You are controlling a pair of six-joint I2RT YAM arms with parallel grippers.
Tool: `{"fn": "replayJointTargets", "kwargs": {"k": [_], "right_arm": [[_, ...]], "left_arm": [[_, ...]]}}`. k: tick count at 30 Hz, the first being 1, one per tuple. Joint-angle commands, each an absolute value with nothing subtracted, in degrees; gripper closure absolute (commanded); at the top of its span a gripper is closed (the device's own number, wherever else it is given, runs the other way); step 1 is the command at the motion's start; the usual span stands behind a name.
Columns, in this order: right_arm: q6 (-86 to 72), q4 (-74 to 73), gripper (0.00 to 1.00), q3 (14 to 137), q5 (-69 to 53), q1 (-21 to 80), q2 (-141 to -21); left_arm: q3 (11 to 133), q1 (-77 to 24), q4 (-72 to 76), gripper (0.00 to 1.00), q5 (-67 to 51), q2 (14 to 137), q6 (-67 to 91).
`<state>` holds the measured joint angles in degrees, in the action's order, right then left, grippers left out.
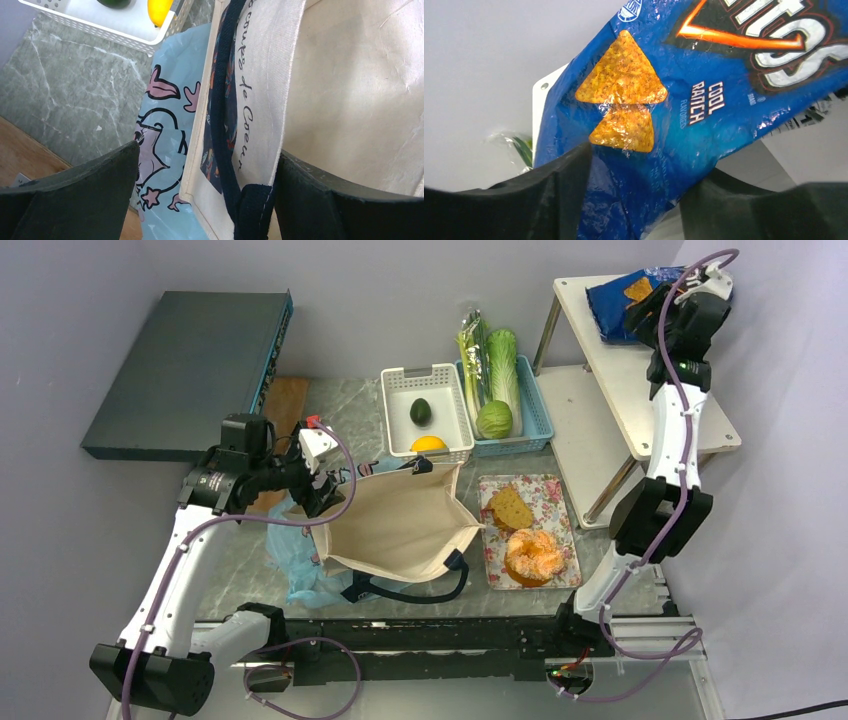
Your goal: Untie the knot of the grocery bags and take out the mixed food
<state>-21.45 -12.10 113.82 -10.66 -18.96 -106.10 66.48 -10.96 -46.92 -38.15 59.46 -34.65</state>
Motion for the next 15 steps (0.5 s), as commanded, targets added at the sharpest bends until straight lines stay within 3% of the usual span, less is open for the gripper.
{"fn": "replayJointTargets", "kwargs": {"k": [1, 4, 8, 12, 15], "right_arm": [[-19.9, -12.3, 0.3, 113.7, -8.3, -19.5, -100.0], [-19.8, -13.7, 0.21, 112.2, -7.3, -19.6, -97.5], [-20.3, -16.2, 0.2, 110.9, -7.5, -19.7, -94.0], [-19.2, -17.4, 0.36, 110.1, -12.0, -19.4, -91.1], [-14.4, -16.6, 0.42, 111.3, -15.0, -16.7, -90.9]], "left_arm": [[66.9, -10.8, -45.2, 0.03, -39.6, 59.2, -33.6], [66.6, -10.8, -45.1, 0.03, -39.5, 58.9, -33.6], [66.1, -10.8, -45.4, 0.03, -39.3, 58.4, -34.3], [65.9, -10.8, -45.9, 0.03, -39.3, 58.1, -35.0], [65.8, -10.8, -46.3, 0.03, -39.6, 58.2, -35.4]]}}
